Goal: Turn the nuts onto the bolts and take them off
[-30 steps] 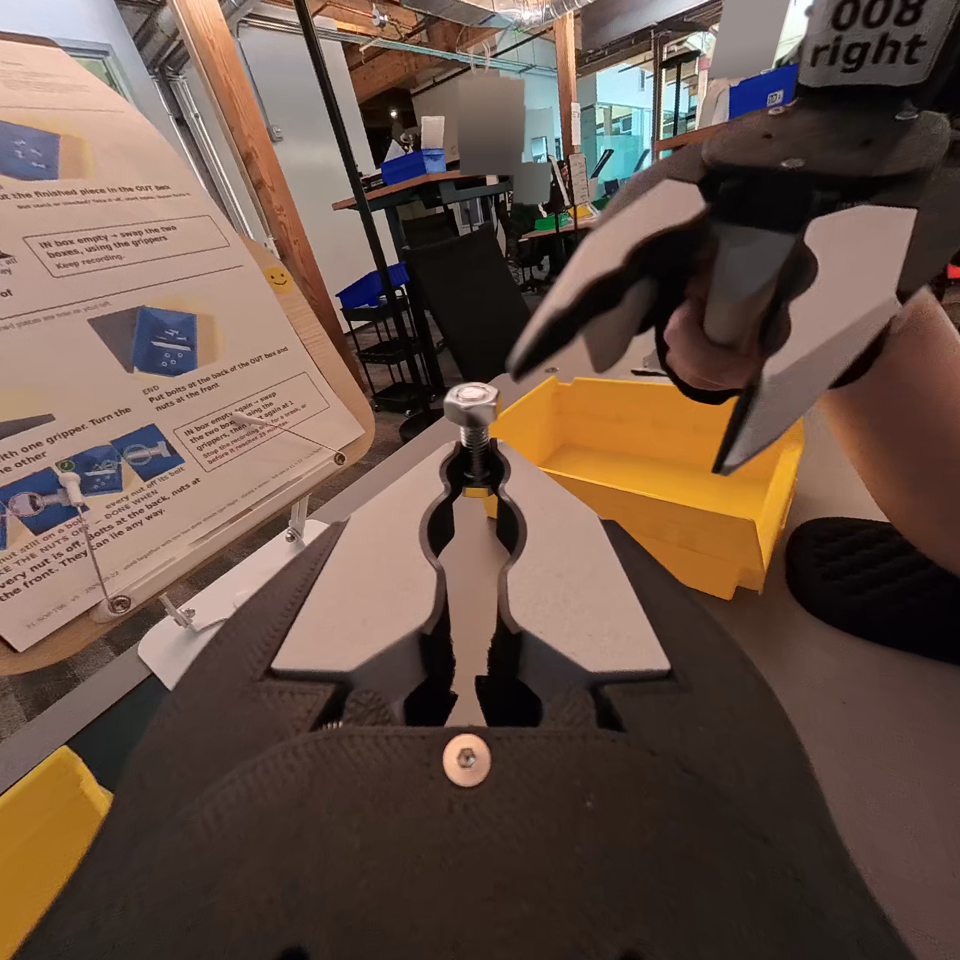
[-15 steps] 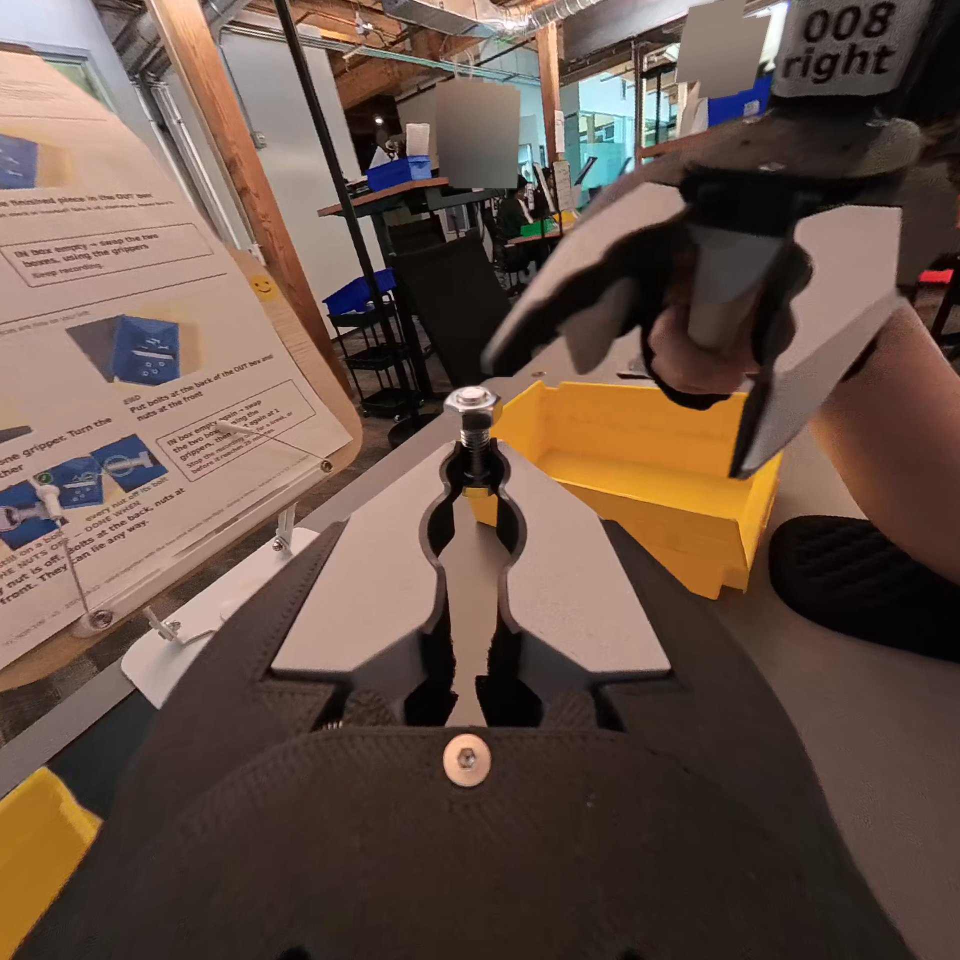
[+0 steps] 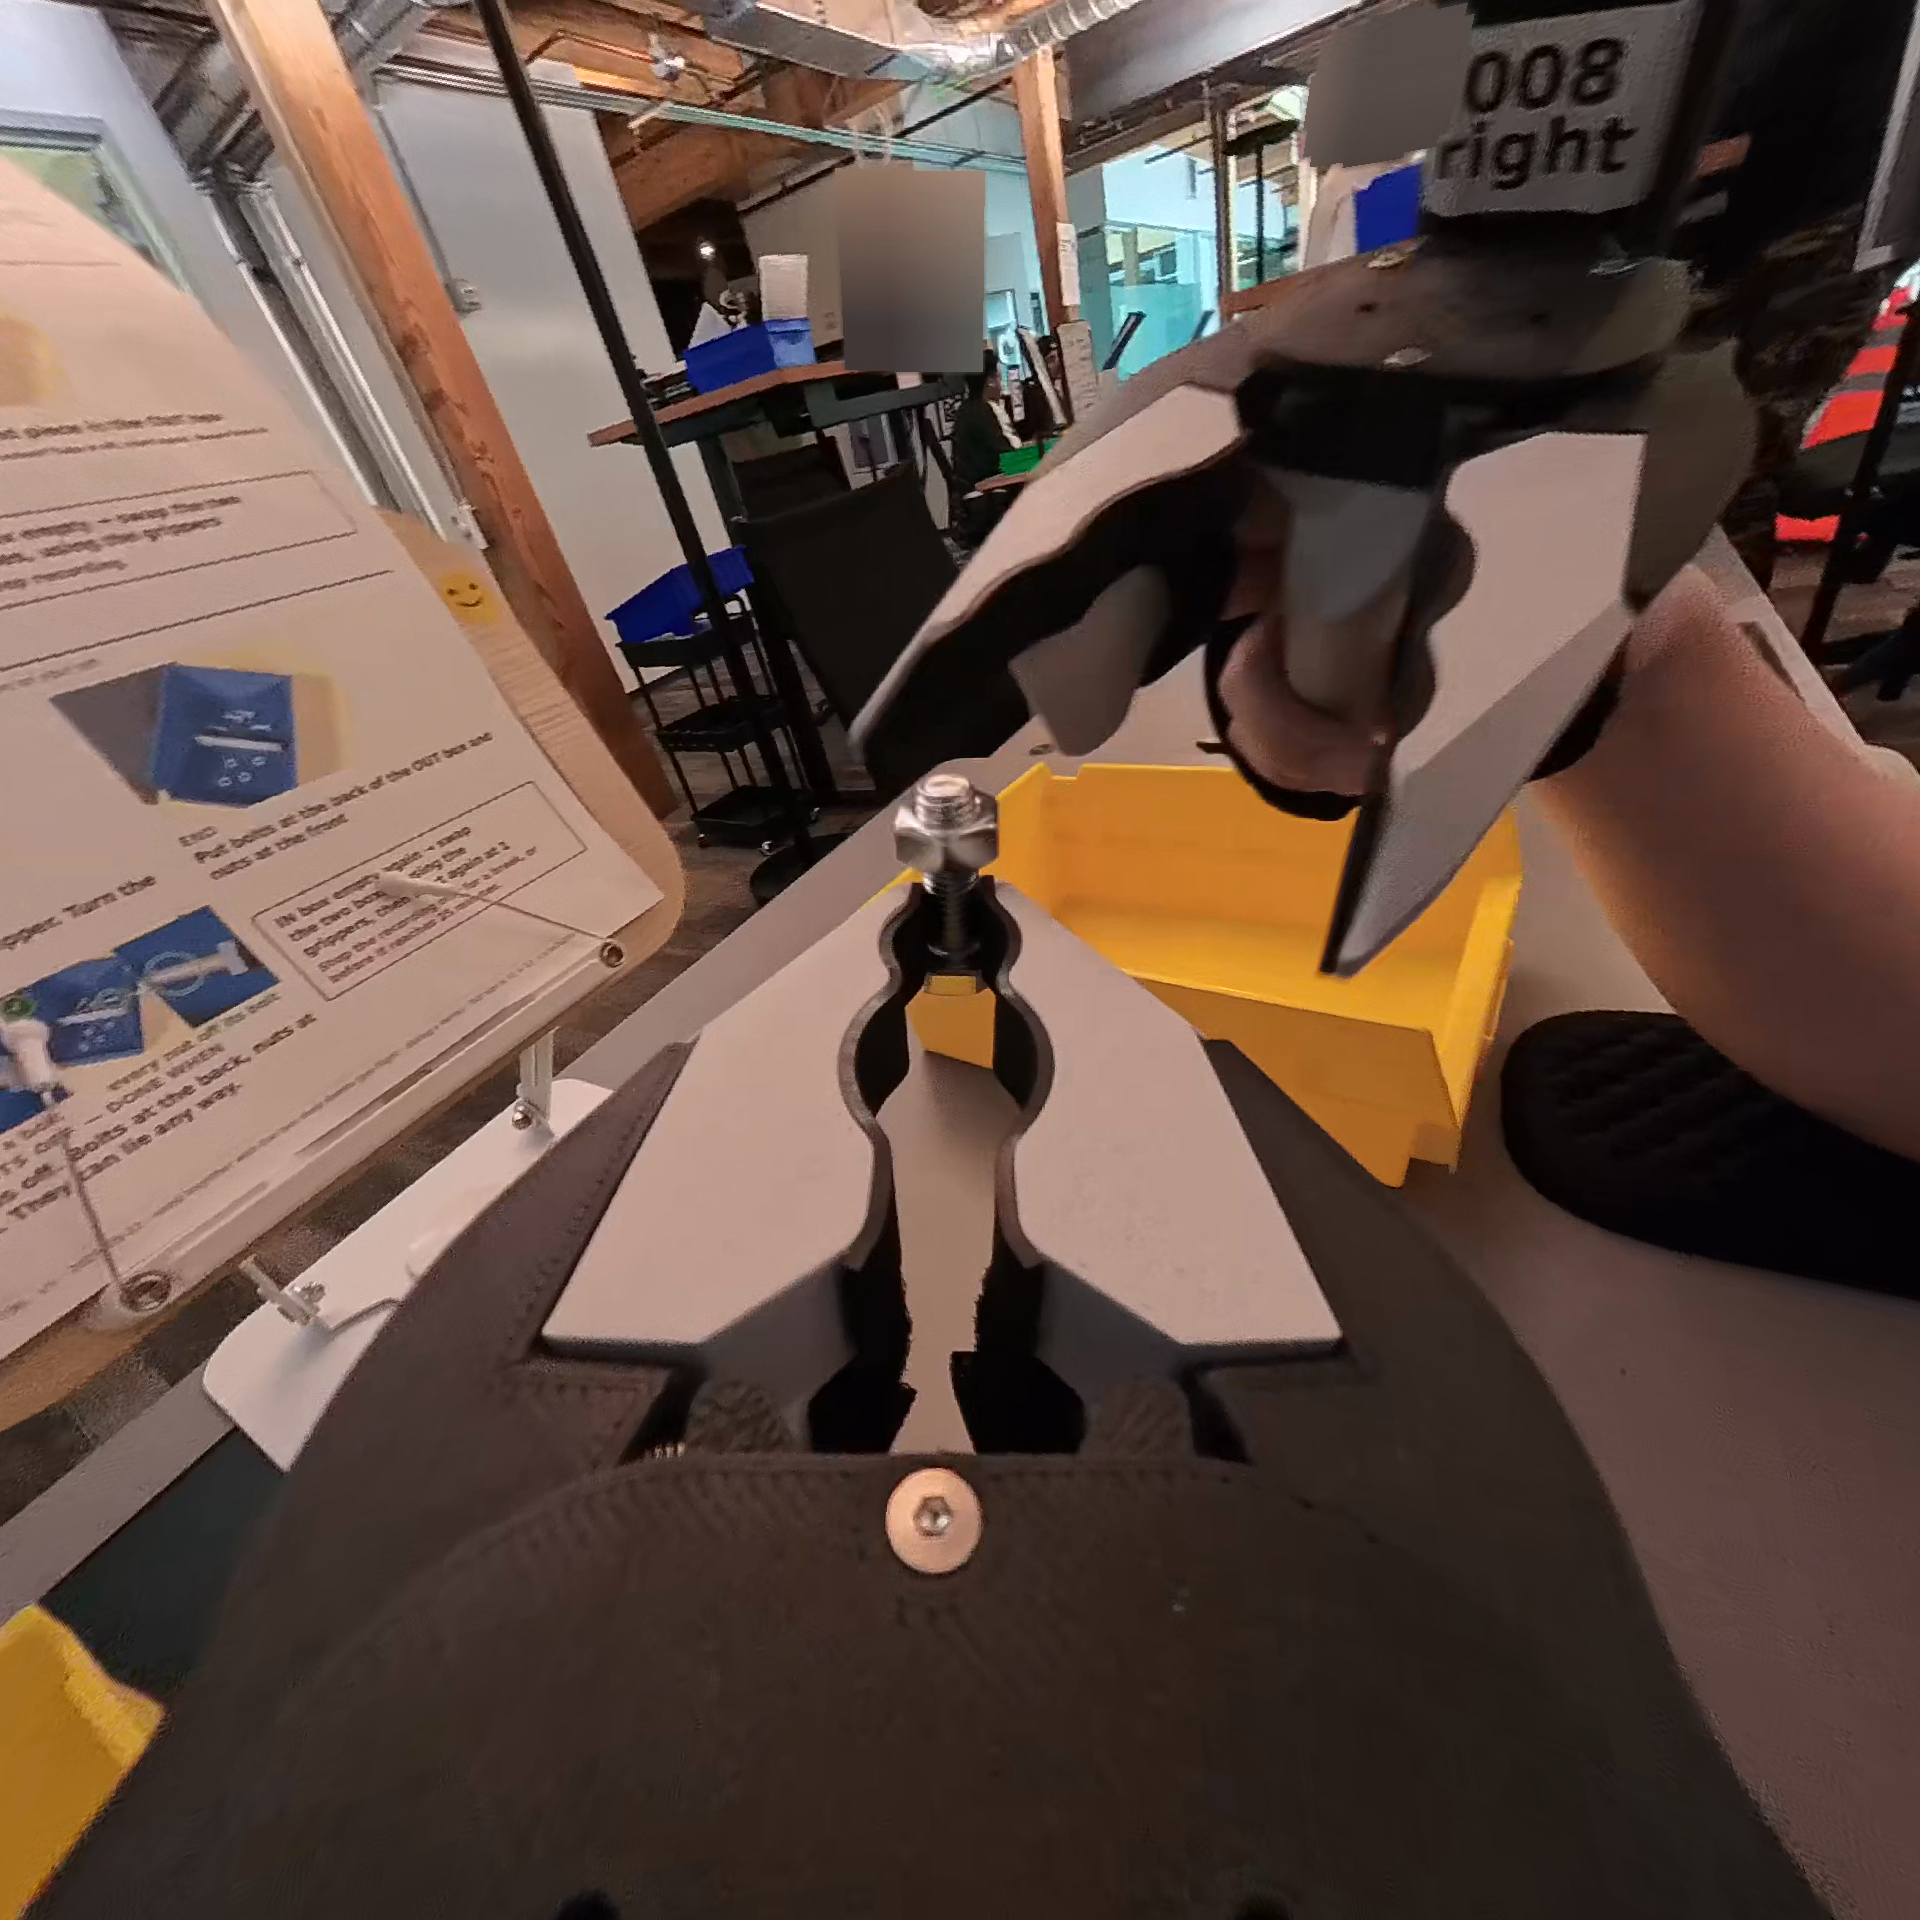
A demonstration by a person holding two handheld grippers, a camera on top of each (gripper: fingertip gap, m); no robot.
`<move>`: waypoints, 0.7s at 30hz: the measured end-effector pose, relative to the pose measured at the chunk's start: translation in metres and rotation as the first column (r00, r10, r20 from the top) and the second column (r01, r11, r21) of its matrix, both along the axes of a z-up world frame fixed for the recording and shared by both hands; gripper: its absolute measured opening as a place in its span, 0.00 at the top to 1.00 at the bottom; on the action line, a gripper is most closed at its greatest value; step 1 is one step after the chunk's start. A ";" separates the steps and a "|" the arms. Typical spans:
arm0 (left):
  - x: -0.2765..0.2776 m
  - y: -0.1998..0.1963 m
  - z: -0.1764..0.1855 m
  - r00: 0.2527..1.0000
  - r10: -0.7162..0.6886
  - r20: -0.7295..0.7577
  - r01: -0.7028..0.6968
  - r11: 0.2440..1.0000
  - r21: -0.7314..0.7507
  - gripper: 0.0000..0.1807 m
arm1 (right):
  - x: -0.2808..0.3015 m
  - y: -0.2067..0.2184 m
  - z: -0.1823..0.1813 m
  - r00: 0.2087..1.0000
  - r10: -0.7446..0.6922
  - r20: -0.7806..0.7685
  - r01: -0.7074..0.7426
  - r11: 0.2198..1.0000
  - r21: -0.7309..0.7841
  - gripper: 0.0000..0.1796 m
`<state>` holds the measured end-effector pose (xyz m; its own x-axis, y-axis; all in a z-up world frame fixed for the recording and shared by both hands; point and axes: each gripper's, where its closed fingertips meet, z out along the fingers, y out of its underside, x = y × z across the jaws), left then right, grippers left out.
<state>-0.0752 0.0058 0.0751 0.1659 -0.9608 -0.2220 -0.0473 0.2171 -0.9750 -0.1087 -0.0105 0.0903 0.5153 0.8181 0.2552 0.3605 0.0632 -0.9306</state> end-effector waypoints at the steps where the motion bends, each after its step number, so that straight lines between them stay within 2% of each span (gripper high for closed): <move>1: 0.002 -0.003 0.000 1.000 -0.006 -0.003 0.006 1.000 0.004 0.96 | -0.003 -0.001 -0.004 1.000 0.014 0.007 -0.014 1.000 -0.015 0.55; 3: 0.002 -0.003 0.000 1.000 0.001 -0.004 -0.001 1.000 0.007 0.96 | -0.010 -0.007 -0.009 0.998 0.054 0.028 -0.053 0.998 -0.033 0.54; 5: -0.002 0.004 0.001 1.000 0.028 0.003 -0.028 1.000 -0.001 0.96 | -0.006 -0.008 -0.012 0.997 0.033 0.075 -0.031 0.999 -0.029 0.56; 6: -0.005 0.009 0.002 0.999 0.044 0.013 -0.044 0.999 -0.015 0.96 | -0.006 -0.018 -0.014 0.992 0.085 0.098 -0.081 0.996 -0.045 0.73; 7: -0.007 0.013 0.004 0.998 0.054 0.024 -0.053 0.998 -0.031 0.96 | -0.009 -0.028 -0.011 0.987 0.141 0.077 -0.137 0.989 -0.057 0.77; 10: -0.007 0.010 0.005 0.999 0.021 0.033 -0.019 0.998 -0.056 0.96 | -0.003 -0.017 0.005 0.998 0.057 0.005 -0.057 0.998 -0.017 0.74; 12: -0.004 0.003 0.004 1.000 -0.002 0.024 0.003 0.999 -0.034 0.96 | 0.001 -0.006 0.002 1.000 0.001 0.018 -0.001 1.000 0.000 0.65; 15: 0.001 -0.006 0.002 0.999 -0.031 0.011 0.031 0.999 -0.019 0.96 | -0.005 0.001 -0.008 0.999 0.003 0.032 -0.003 1.000 -0.018 0.61; 18: -0.002 0.001 0.003 1.000 0.000 0.016 0.001 1.000 -0.017 0.96 | -0.008 -0.003 -0.011 0.997 0.016 0.072 -0.015 1.000 -0.011 0.57; 19: -0.005 0.005 0.005 1.000 0.018 0.024 -0.017 0.999 -0.029 0.96 | -0.006 -0.007 -0.012 0.995 0.029 0.099 -0.029 1.000 -0.002 0.66; 20: -0.008 0.011 0.006 0.999 0.042 0.035 -0.040 0.998 -0.043 0.96 | -0.008 -0.020 -0.014 0.989 0.102 0.110 -0.099 0.995 -0.027 0.83; 21: -0.010 0.014 0.008 0.998 0.048 0.044 -0.046 0.998 -0.053 0.96 | -0.009 -0.025 -0.009 0.989 0.119 0.085 -0.117 0.993 -0.036 0.82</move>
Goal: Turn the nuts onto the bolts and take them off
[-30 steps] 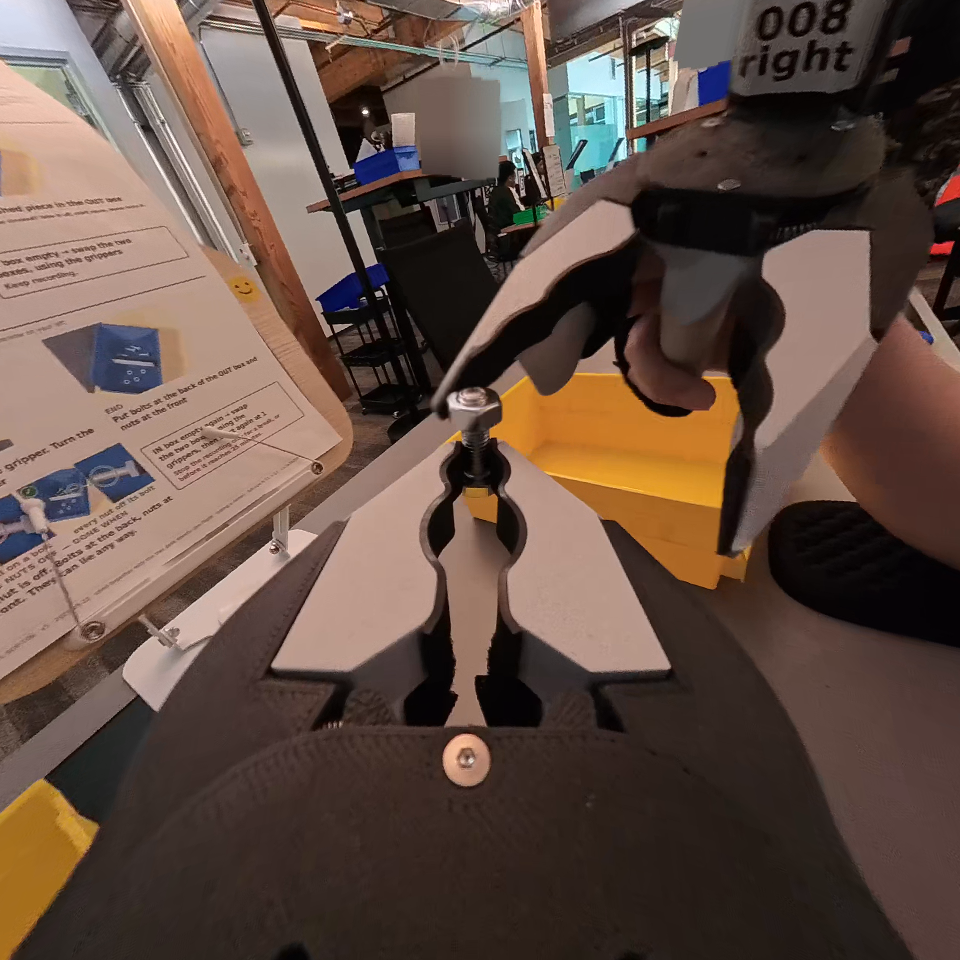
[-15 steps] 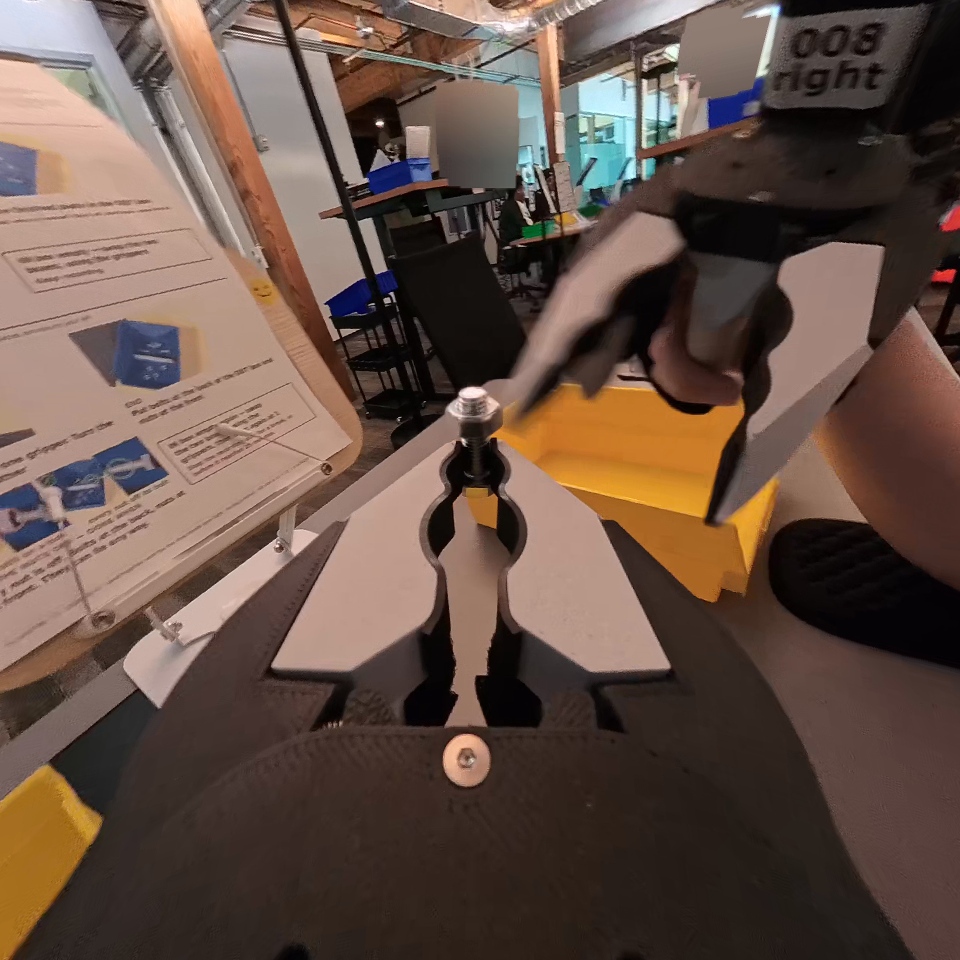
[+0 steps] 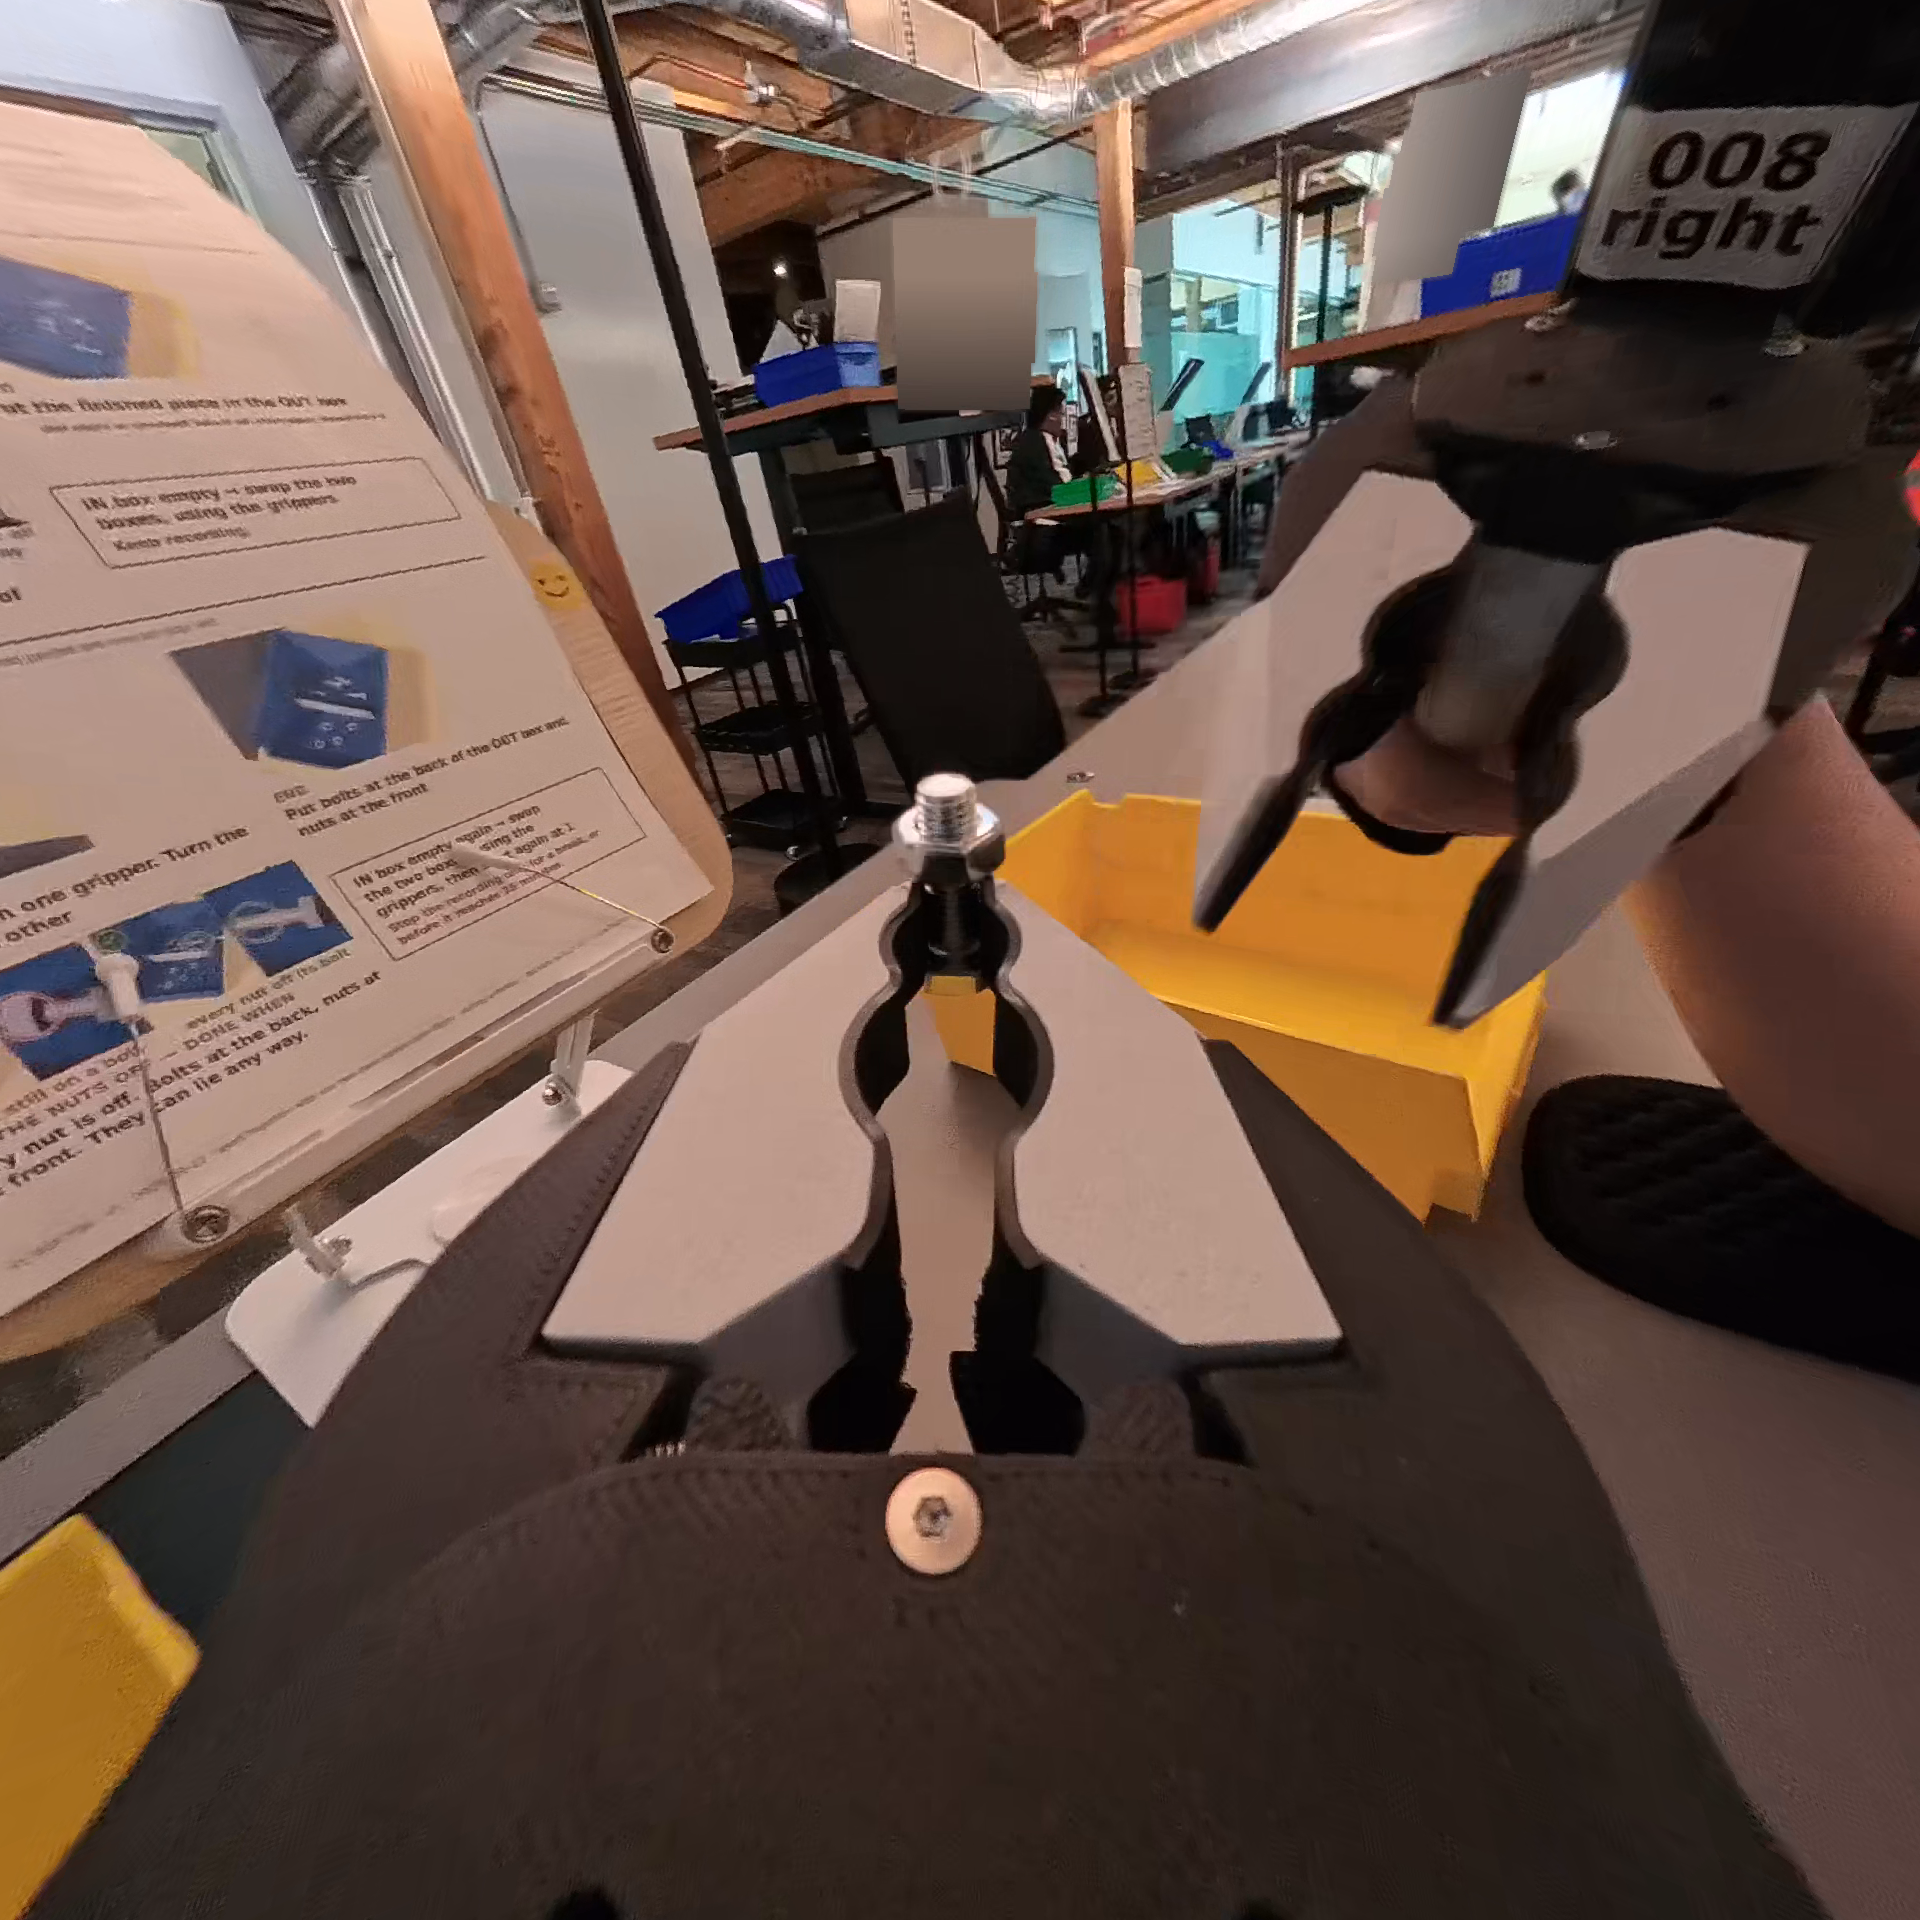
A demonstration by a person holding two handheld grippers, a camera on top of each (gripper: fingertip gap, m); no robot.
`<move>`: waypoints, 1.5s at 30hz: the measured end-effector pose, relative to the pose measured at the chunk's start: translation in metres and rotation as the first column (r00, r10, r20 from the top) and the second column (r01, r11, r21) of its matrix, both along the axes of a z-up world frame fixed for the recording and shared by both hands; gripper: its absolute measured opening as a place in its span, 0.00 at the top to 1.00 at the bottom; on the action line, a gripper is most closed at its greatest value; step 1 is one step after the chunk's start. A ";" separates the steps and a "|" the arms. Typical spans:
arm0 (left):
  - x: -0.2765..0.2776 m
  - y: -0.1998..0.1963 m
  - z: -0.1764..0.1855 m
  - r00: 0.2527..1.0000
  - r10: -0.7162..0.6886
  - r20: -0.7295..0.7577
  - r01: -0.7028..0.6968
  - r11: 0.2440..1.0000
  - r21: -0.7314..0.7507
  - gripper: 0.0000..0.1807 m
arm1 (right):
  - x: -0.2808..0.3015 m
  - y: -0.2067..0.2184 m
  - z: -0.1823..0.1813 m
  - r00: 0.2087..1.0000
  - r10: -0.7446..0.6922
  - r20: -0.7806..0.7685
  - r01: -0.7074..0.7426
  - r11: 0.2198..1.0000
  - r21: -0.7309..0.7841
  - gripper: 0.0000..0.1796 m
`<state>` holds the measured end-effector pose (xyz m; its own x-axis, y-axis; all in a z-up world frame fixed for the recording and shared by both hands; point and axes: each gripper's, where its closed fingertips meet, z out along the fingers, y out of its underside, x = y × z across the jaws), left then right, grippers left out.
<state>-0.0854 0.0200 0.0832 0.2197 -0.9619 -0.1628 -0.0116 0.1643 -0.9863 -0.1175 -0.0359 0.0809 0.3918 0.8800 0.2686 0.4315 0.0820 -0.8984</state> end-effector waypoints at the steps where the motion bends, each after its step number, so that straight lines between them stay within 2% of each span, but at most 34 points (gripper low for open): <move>1: -0.001 0.000 0.001 1.000 -0.013 0.008 0.013 1.000 -0.009 0.96 | 0.004 0.004 0.007 0.999 -0.037 -0.026 0.037 0.999 0.012 0.82; 6: 0.007 -0.012 -0.004 0.998 -0.061 -0.020 0.061 0.998 0.005 0.96 | 0.018 0.027 0.025 0.978 -0.150 -0.143 0.158 0.986 0.046 0.81; 10: 0.010 -0.020 -0.004 0.995 -0.098 -0.015 0.098 0.995 -0.009 0.96 | 0.022 0.038 0.026 0.965 -0.169 -0.202 0.177 0.984 0.020 0.86; 14: 0.010 -0.022 -0.003 0.994 -0.108 -0.012 0.108 0.994 -0.012 0.96 | 0.018 0.038 0.027 0.964 -0.133 -0.230 0.141 0.990 0.019 0.94; 20: 0.010 -0.028 -0.001 0.990 -0.143 -0.003 0.143 0.990 -0.004 0.96 | 0.016 0.036 0.026 0.962 -0.101 -0.255 0.101 0.995 -0.014 0.94; 25: 0.009 -0.040 0.006 0.975 -0.221 0.033 0.222 0.975 -0.015 0.95 | 0.018 0.028 0.034 0.936 -0.069 -0.344 0.024 0.991 -0.132 0.96; 28: 0.008 -0.042 0.011 0.973 -0.226 0.039 0.226 0.974 -0.010 0.88 | 0.036 0.034 0.037 0.926 -0.133 -0.353 0.073 0.981 -0.178 0.96; 31: 0.005 -0.042 0.015 0.975 -0.219 0.040 0.220 0.975 -0.010 0.83 | 0.076 0.037 0.024 0.934 -0.263 -0.243 0.200 0.946 -0.254 0.96; 33: 0.003 -0.042 0.017 0.974 -0.226 0.031 0.227 0.974 -0.018 0.80 | 0.125 0.040 -0.009 0.902 -0.429 -0.055 0.382 0.851 -0.360 0.96; 34: 0.002 -0.042 0.017 0.974 -0.224 0.019 0.225 0.974 -0.022 0.78 | 0.158 0.040 -0.033 0.849 -0.524 0.068 0.504 0.763 -0.405 0.96; 36: 0.000 -0.041 0.016 0.976 -0.216 -0.013 0.216 0.976 -0.024 0.79 | 0.228 0.031 -0.089 0.681 -0.651 0.335 0.717 0.500 -0.486 0.96; 38: -0.002 -0.039 0.015 0.979 -0.201 -0.036 0.200 0.979 -0.023 0.79 | 0.280 0.010 -0.143 0.531 -0.633 0.563 0.822 0.223 -0.525 0.96; 39: -0.003 -0.039 0.015 0.979 -0.201 -0.043 0.200 0.979 -0.023 0.80 | 0.296 0.001 -0.163 0.500 -0.597 0.627 0.833 0.135 -0.536 0.96; 42: -0.005 -0.038 0.015 0.977 -0.206 -0.051 0.204 0.978 -0.036 0.80 | 0.319 -0.011 -0.200 0.476 -0.534 0.699 0.821 -0.015 -0.571 0.96; 45: -0.007 -0.037 0.016 0.977 -0.203 -0.059 0.202 0.979 -0.033 0.80 | 0.334 -0.008 -0.214 0.431 -0.530 0.730 0.841 -0.057 -0.537 0.96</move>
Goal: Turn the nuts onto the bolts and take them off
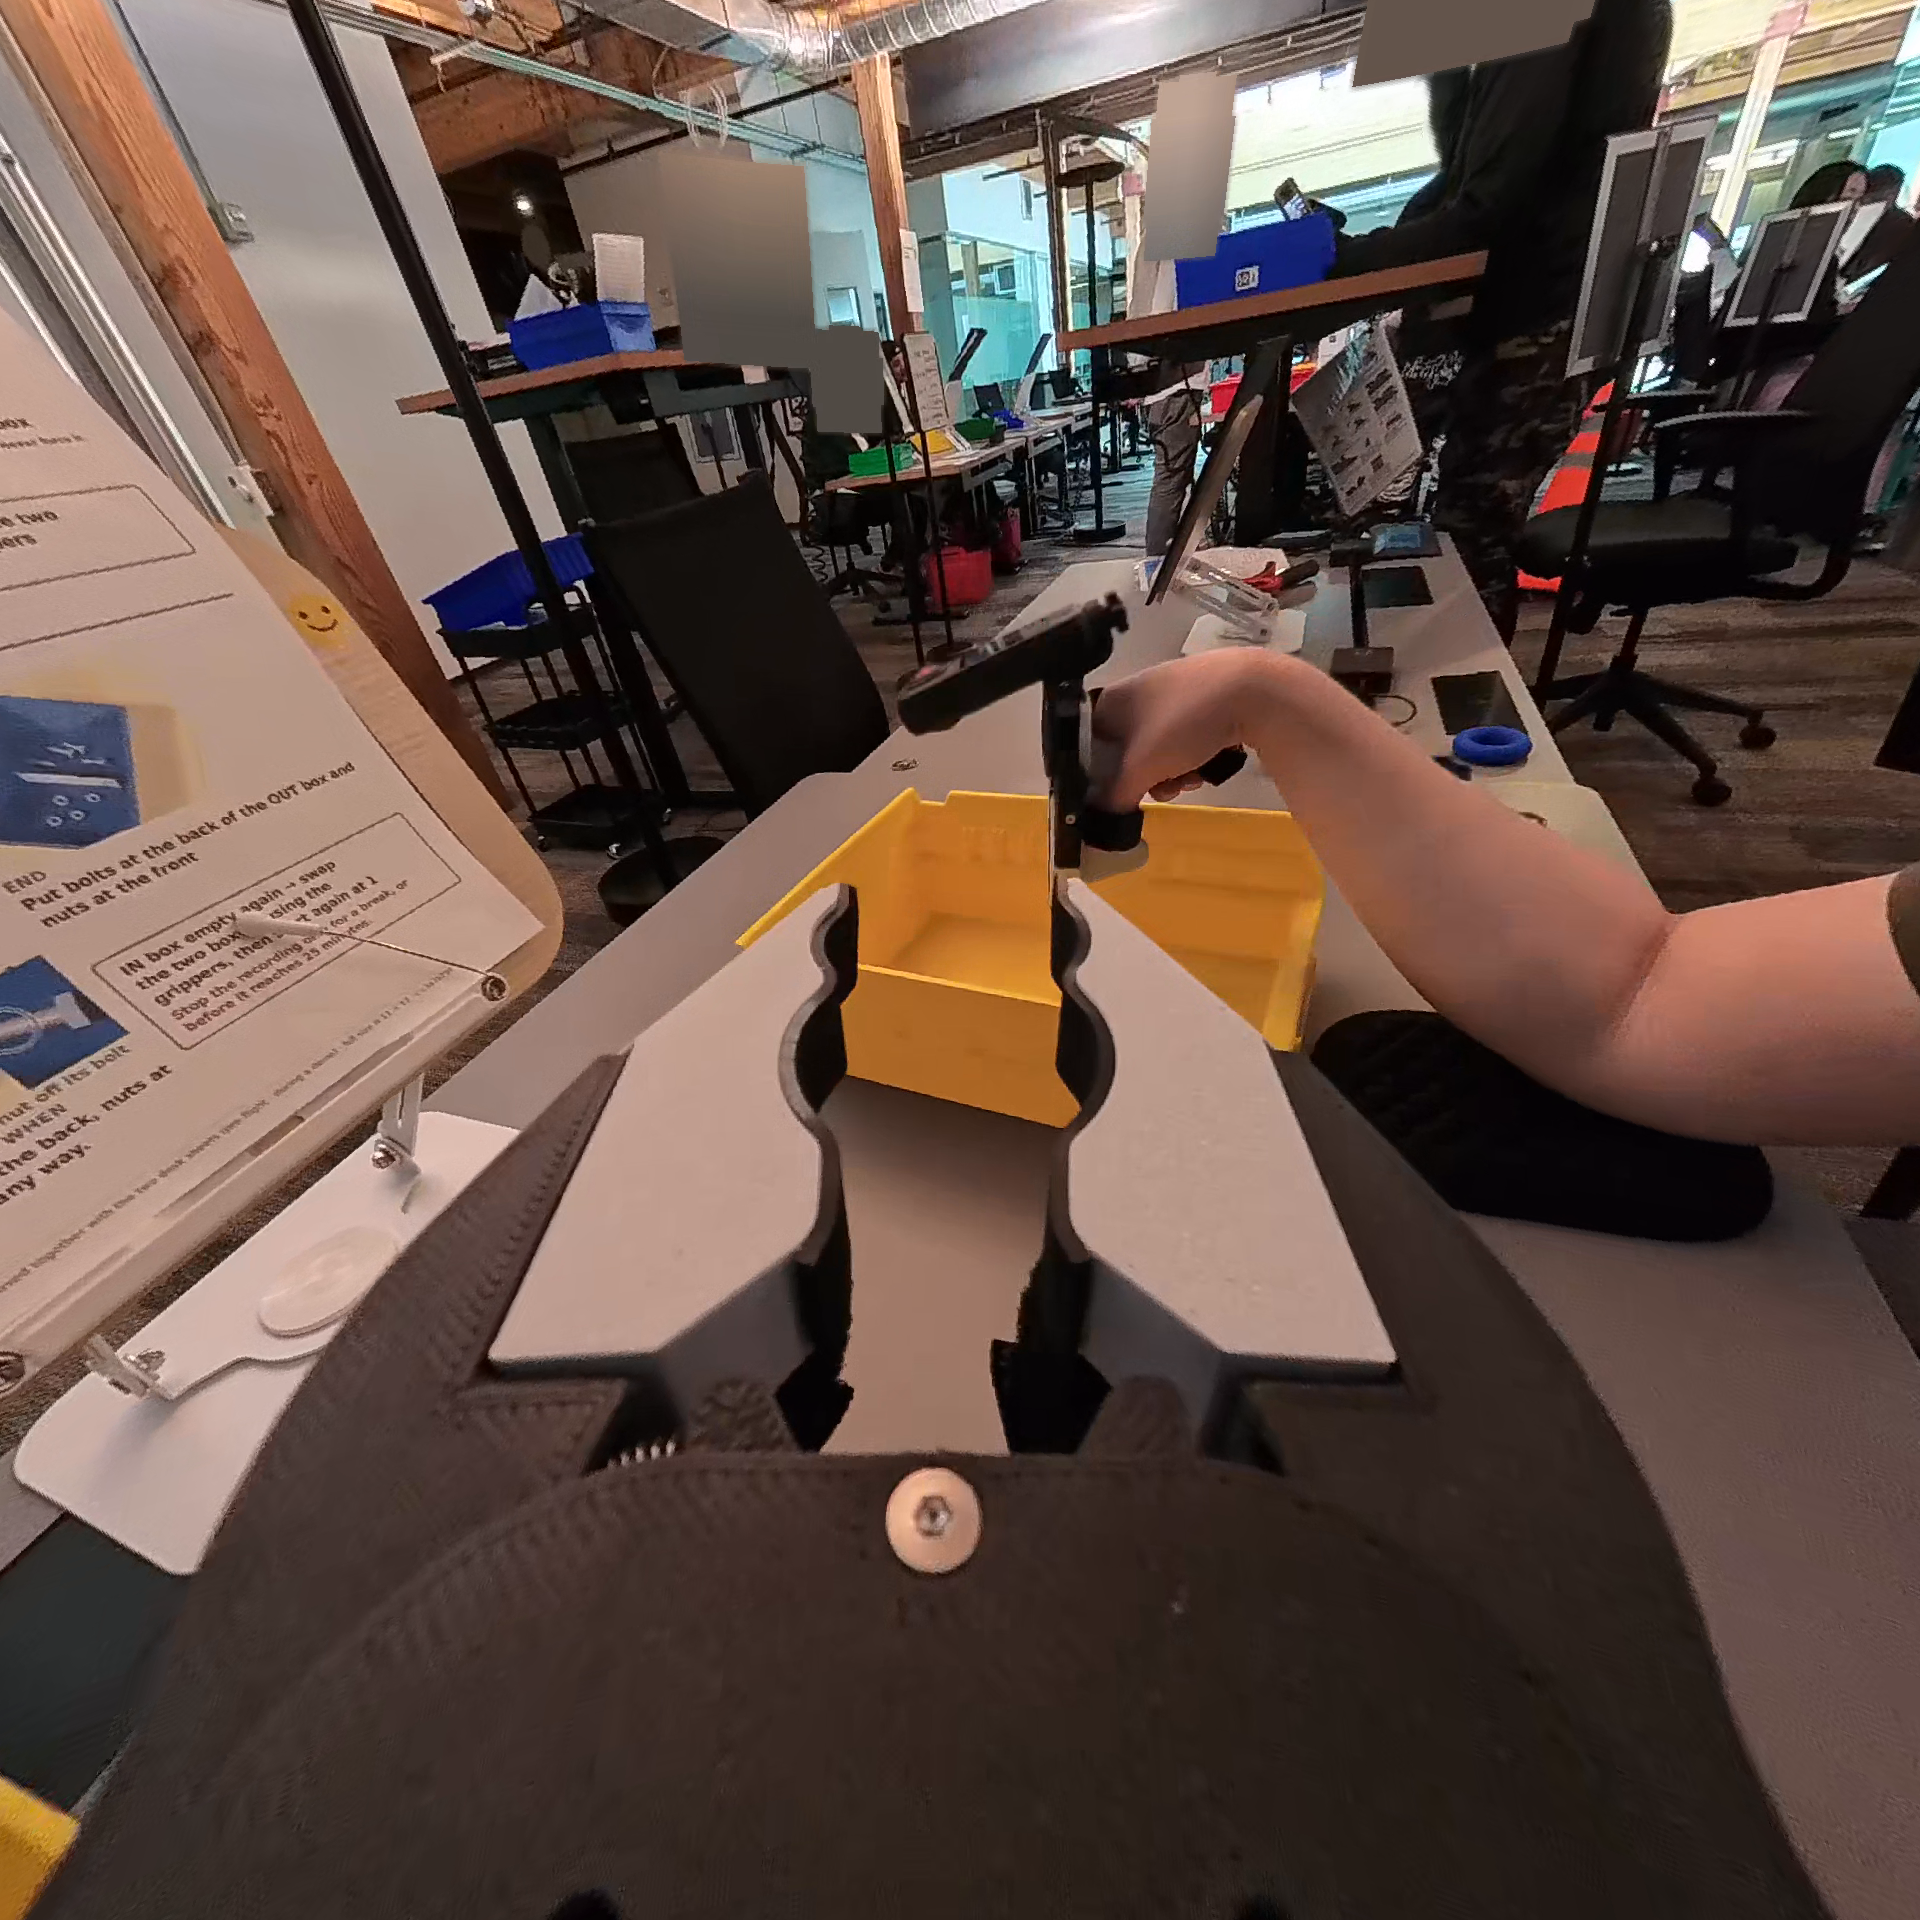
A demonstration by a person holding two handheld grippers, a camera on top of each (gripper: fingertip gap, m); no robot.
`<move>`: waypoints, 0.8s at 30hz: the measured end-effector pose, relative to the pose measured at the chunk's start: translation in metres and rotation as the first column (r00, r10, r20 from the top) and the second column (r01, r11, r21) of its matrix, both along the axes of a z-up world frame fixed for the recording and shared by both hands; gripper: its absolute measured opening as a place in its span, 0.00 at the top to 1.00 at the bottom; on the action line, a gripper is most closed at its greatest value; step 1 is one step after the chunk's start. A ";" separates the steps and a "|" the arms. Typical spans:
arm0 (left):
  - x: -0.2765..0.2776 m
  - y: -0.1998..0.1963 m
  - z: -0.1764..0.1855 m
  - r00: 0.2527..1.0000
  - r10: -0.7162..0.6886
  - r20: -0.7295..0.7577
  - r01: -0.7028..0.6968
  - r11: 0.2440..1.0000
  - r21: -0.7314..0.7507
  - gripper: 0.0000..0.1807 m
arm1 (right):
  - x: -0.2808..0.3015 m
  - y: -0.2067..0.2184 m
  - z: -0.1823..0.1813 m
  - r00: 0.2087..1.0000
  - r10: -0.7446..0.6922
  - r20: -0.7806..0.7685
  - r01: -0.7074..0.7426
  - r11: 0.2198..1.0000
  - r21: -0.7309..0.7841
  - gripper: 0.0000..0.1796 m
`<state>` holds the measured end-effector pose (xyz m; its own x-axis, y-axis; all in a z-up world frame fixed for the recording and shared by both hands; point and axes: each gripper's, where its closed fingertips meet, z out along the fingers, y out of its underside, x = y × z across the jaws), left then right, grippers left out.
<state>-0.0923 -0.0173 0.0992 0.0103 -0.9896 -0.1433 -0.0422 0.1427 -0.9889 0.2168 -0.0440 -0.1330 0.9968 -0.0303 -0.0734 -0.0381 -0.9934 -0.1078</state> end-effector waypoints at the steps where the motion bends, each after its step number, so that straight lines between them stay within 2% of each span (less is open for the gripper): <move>1: 0.000 0.000 0.000 1.000 0.001 -0.003 -0.001 1.000 0.002 0.80 | 0.003 0.001 -0.004 1.000 -0.010 0.007 0.010 1.000 -0.012 0.96; 5: -0.002 0.000 0.000 1.000 0.000 -0.012 0.000 1.000 0.003 0.81 | 0.008 -0.003 -0.018 0.999 0.003 0.053 0.001 0.997 -0.082 0.95; 10: -0.008 0.004 0.005 1.000 0.026 -0.012 -0.026 0.999 0.022 0.80 | 0.017 0.003 -0.012 0.994 -0.001 0.106 0.006 0.999 -0.044 0.93; 13: -0.024 0.018 0.014 0.995 0.099 -0.022 -0.098 0.993 0.072 0.79 | 0.012 0.011 0.011 0.996 0.007 0.094 -0.013 0.998 0.063 0.89; 16: -0.058 0.049 0.017 0.958 0.270 -0.100 -0.249 0.951 0.186 0.79 | -0.002 0.032 0.058 0.993 0.050 0.106 -0.079 0.954 0.290 0.89; 18: -0.091 0.074 0.009 0.895 0.402 -0.195 -0.349 0.901 0.257 0.81 | -0.012 0.052 0.101 0.982 0.072 0.177 -0.150 0.862 0.484 0.88; 21: -0.145 0.100 -0.017 0.751 0.533 -0.389 -0.444 0.844 0.301 0.82 | -0.040 0.076 0.174 0.961 0.089 0.263 -0.262 0.604 0.753 0.86; 23: -0.176 0.107 -0.042 0.652 0.553 -0.518 -0.459 0.833 0.310 0.86 | -0.060 0.079 0.205 0.948 0.115 0.297 -0.316 0.454 0.833 0.86; 24: -0.188 0.105 -0.057 0.603 0.530 -0.596 -0.452 0.843 0.292 0.86 | -0.066 0.079 0.212 0.944 0.122 0.307 -0.329 0.421 0.845 0.86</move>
